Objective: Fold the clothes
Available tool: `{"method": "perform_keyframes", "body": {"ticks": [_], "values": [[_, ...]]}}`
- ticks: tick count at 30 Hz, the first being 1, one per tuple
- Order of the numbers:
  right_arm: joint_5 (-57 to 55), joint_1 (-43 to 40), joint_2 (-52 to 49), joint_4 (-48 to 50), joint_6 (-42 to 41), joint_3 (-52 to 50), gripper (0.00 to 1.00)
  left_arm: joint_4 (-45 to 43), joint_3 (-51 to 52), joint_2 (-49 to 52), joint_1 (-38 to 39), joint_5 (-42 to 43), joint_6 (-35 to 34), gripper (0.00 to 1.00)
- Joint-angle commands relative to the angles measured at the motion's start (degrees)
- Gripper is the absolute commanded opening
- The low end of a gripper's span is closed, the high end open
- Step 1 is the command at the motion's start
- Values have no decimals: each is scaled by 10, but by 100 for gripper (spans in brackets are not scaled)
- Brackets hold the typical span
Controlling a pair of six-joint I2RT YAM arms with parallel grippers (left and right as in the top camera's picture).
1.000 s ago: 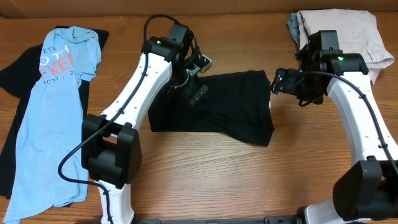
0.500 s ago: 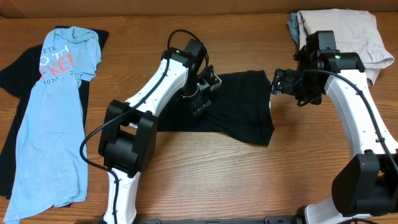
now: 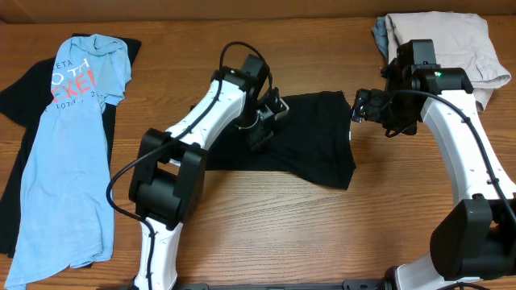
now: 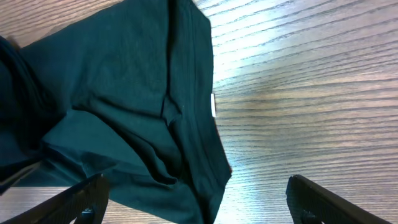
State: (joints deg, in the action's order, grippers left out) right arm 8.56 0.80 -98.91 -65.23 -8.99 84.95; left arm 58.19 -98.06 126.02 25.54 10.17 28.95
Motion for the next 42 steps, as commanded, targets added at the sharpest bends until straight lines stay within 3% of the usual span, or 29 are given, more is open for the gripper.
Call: {"method": "perform_keyframes", "body": {"ticks": [1, 4, 12, 17, 28, 36, 38, 39, 40, 42], "values": [[0, 1, 0, 3, -1, 5, 95, -2, 14, 3, 6, -7, 7, 48], [-1, 1, 0, 3, -1, 5, 95, -2, 14, 3, 6, -29, -9, 32], [-1, 1, 0, 3, -1, 5, 95, 8, -4, 2, 6, -43, -32, 24], [-1, 1, 0, 5, -1, 5, 95, 54, -44, 2, 6, -49, -35, 11], [-1, 1, 0, 11, -1, 5, 95, 151, -88, 2, 20, -19, -71, 9], [-1, 1, 0, 14, -1, 5, 95, 166, -83, 2, 58, 21, -73, 6], [-1, 1, 0, 14, -1, 5, 95, 165, -81, 2, 68, 19, -73, 12], [-1, 1, 0, 14, -1, 5, 95, 166, -81, 3, 72, 18, -73, 24], [-1, 1, 0, 14, -1, 5, 95, 165, -81, 3, 75, 17, -73, 38], [-1, 1, 0, 14, -1, 5, 95, 165, -81, 3, 78, 12, -73, 91]]}}
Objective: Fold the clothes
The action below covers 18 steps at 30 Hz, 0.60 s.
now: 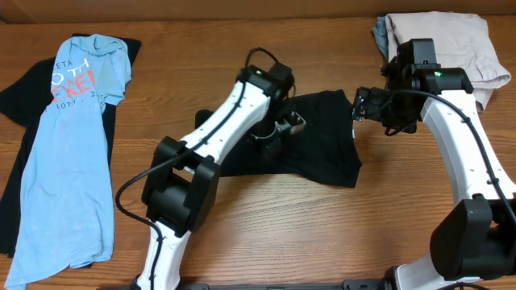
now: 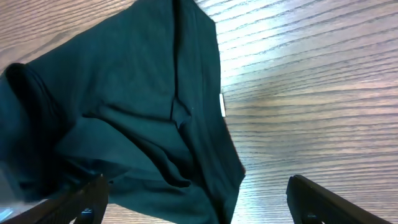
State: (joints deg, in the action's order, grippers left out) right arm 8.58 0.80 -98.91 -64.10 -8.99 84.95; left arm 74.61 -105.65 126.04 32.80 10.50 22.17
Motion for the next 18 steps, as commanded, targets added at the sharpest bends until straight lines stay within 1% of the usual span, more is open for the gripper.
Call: {"method": "perform_keyframes", "body": {"ticks": [1, 5, 8, 10, 12, 18], "values": [[-1, 1, 0, 2, -1, 5, 95, 1, -5, 2, 5, 5, -5, 100], [-1, 1, 0, 3, -1, 5, 96, 2, -5, 2, 1, -30, -7, 100], [-1, 1, -1, 6, -1, 5, 98, 8, -16, 2, -9, -59, -33, 100], [-1, 1, -5, 10, -1, 5, 98, 22, -32, 0, -18, -61, -41, 100], [-1, 1, -12, 14, -1, 5, 98, 37, -56, -2, -28, -60, -53, 100], [3, 1, -67, 19, 3, 5, 99, 96, -176, -6, -65, -60, -97, 100]]}}
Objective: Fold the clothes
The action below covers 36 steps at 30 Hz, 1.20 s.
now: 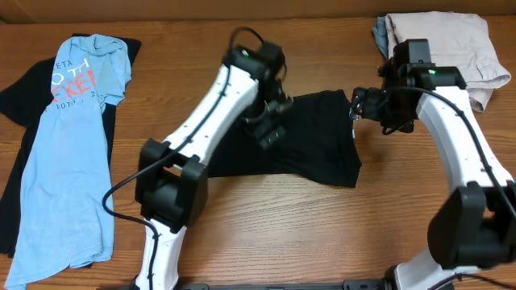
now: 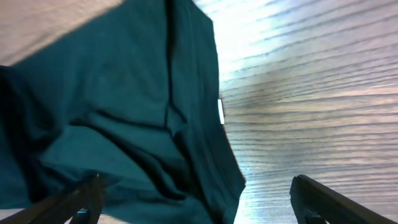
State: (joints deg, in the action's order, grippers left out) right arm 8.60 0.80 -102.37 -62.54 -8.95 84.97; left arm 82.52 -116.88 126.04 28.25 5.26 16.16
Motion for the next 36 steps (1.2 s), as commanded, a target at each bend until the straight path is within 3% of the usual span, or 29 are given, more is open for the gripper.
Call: {"method": "perform_keyframes", "body": {"ticks": [1, 9, 27, 36], "values": [[6, 1, -40, 3, 7, 5, 99, 26, -84, -6, -26, -8, -43, 100], [66, -5, -106, 14, 53, 5, 100, 70, -179, -6, -81, -8, -75, 100], [199, -42, -182, 37, 110, 4, 93, 99, -180, -6, -156, -10, -74, 100], [246, -41, -183, 91, 109, -59, 87, 104, -180, -6, -179, -10, -73, 100]]}}
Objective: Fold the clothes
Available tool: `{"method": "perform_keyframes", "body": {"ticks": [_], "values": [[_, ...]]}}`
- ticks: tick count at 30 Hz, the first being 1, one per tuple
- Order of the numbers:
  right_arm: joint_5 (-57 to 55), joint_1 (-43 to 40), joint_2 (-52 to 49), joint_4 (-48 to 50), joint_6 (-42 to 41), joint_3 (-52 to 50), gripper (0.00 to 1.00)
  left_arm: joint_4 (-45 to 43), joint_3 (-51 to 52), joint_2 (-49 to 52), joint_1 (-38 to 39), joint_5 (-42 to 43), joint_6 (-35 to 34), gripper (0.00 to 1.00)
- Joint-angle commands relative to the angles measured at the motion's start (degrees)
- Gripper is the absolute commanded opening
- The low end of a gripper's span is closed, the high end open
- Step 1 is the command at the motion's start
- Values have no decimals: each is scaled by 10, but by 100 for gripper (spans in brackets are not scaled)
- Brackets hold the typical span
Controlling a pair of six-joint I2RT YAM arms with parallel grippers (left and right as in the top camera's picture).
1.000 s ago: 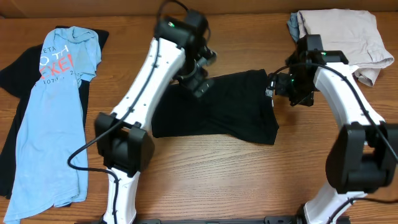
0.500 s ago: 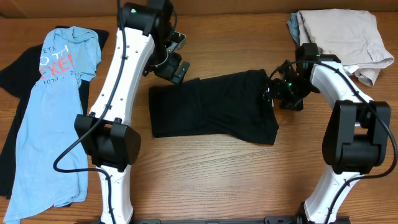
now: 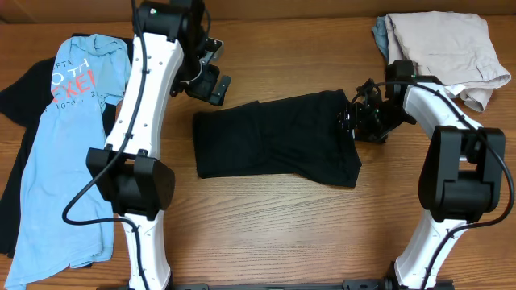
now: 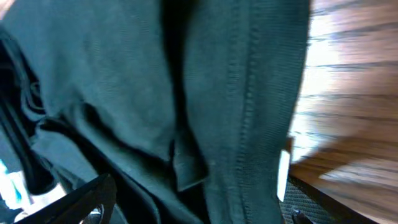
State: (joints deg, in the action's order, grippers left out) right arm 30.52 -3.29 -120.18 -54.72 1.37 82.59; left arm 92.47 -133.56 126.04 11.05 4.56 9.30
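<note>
A black garment [image 3: 274, 145] lies folded into a rough rectangle at the table's middle. My right gripper [image 3: 352, 122] is low at its right edge. In the right wrist view that gripper [image 4: 199, 208] is open, its fingers [image 4: 93, 199] spread wide with the dark cloth [image 4: 186, 93] and its white tag [image 4: 283, 174] between them. My left gripper [image 3: 212, 83] hangs above the table at the upper left of the garment, apart from it, holding nothing and looking open.
A light blue printed T-shirt [image 3: 68, 153] lies over another black shirt [image 3: 16, 97] at the far left. A stack of beige and grey folded clothes [image 3: 439, 40] sits at the back right. Bare wood [image 3: 274, 234] fills the front.
My left arm has lifted off the black garment and swung up and to the left. My right gripper has dropped down close onto the garment's right edge, still open.
My left gripper was down on the garment's left part while my right gripper hovered open by its right edge. The left side was then bunched further right, then pressed. Now the garment lies as a neater rectangle, with the left arm withdrawn and the right gripper at the edge.
</note>
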Motion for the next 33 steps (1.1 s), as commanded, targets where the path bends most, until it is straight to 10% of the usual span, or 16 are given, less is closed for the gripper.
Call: {"method": "perform_keyframes", "body": {"ticks": [1, 17, 28, 33], "values": [[31, 0, -4, 23, 6, -47, 87, 5, -13, -6, -7, -3, -3, 100], [103, 33, -4, 97, 21, -114, 70, 5, -12, -6, -9, -3, -3, 100], [102, 48, -4, 126, 16, -112, 6, 5, -12, -6, -9, -3, -3, 100], [103, -12, -1, 93, 17, -92, 4, 5, -12, -6, -9, -3, -3, 100]]}}
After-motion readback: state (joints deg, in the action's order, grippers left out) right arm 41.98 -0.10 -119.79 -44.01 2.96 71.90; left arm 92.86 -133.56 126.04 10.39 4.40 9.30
